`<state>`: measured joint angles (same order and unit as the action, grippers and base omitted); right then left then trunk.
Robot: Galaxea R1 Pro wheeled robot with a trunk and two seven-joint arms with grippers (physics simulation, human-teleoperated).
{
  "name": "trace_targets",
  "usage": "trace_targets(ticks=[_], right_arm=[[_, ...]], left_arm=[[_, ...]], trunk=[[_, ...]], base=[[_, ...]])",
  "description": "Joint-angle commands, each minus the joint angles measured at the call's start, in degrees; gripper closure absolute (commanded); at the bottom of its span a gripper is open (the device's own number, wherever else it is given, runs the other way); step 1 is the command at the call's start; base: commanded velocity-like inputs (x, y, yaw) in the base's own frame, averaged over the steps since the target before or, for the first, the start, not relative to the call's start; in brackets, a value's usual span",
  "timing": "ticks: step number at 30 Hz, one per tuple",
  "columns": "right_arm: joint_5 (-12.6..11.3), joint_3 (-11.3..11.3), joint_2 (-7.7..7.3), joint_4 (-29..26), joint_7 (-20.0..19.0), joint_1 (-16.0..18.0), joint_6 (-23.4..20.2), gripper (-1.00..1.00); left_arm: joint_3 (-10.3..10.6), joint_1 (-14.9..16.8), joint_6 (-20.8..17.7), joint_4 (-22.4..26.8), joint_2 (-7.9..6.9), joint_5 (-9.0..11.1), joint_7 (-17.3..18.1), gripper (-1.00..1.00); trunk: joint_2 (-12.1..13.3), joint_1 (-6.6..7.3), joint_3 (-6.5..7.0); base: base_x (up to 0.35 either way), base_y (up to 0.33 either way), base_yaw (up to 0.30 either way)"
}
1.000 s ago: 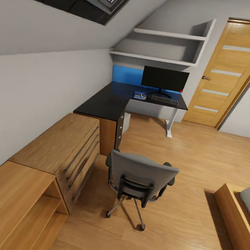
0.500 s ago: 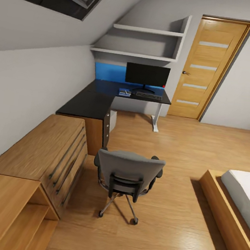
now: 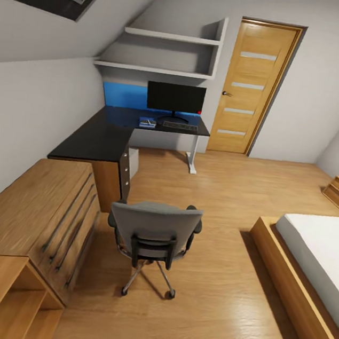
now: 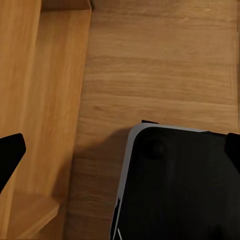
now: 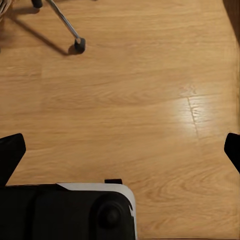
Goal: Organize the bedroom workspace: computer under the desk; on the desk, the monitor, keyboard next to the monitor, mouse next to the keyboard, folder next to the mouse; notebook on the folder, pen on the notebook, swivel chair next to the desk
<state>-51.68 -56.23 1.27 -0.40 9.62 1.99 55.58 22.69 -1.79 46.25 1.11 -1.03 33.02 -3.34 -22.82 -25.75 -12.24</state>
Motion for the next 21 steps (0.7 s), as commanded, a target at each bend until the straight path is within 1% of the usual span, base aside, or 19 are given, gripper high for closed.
trace_targets(ticks=[1,4,7,18,21], right_arm=[[0.07,-0.47,0.03,0.01,0.62,0.03,0.06,-1.00],[0.04,-0.47,0.04,0.01,0.65,0.03,0.02,-1.00],[0.02,-0.46,0.05,0.02,0.61,0.03,-0.02,-1.00],[0.25,-0.27,-0.06,-0.68,0.55,0.03,0.04,-1.00],[0.36,-0.30,-0.04,-0.75,0.33,0.03,-2.45,-1.00]], left_arm=[[0.47,-0.01,0.10,0.12,-0.02,0.20,-0.37,-1.00],[0.44,0.00,0.10,0.12,-0.02,0.20,-0.41,-1.00],[0.43,-0.01,0.12,0.12,-0.02,0.20,-0.43,-1.00],[0.34,-0.03,0.16,0.12,-0.01,0.20,-0.44,-1.00],[0.34,-0.03,0.16,0.12,-0.02,0.20,-0.44,-1.00]], trunk=[[-0.10,-0.03,-0.09],[-0.10,-0.03,-0.09],[-0.10,-0.03,-0.09],[-0.10,-0.03,-0.09],[-0.10,-0.03,-0.09]], base=[[0.000,0.000,-0.268],[0.000,0.000,-0.268],[0.000,0.000,-0.136],[0.000,0.000,-0.018],[0.000,0.041,0.000]])
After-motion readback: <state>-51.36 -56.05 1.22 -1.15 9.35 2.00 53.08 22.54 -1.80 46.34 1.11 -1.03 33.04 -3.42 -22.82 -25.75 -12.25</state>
